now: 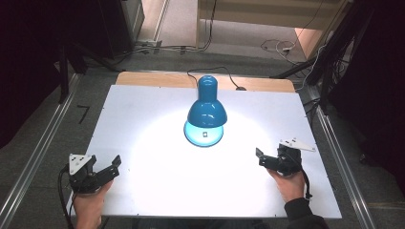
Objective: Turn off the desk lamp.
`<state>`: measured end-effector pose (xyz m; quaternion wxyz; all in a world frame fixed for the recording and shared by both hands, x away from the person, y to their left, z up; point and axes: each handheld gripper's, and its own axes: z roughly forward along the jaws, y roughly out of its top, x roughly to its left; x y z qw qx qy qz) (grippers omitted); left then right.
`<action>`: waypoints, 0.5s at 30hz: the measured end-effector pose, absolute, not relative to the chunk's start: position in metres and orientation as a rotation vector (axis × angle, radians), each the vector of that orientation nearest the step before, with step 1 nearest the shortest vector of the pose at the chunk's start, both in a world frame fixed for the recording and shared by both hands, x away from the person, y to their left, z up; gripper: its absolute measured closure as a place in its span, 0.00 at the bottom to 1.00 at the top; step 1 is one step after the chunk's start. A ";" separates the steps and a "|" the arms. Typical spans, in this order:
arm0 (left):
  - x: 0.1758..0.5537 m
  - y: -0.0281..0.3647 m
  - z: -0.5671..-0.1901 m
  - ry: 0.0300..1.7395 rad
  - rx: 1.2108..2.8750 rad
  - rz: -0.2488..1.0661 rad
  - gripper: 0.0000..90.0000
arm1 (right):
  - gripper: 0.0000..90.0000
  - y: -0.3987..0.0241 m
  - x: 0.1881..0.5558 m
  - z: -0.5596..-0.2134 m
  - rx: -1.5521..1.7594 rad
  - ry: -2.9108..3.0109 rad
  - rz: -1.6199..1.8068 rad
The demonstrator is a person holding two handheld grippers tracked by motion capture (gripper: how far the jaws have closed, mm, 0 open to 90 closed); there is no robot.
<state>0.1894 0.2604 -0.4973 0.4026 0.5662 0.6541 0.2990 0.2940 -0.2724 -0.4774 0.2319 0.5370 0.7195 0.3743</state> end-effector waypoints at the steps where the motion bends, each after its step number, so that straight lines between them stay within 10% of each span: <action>1: 0.189 0.261 -0.497 1.653 1.430 0.755 0.17 | 0.06 -0.272 0.294 -0.477 1.476 1.978 1.029; 15: 0.189 0.261 -0.497 1.650 1.434 0.756 0.17 | 0.06 -0.251 0.304 -0.477 1.454 2.002 1.045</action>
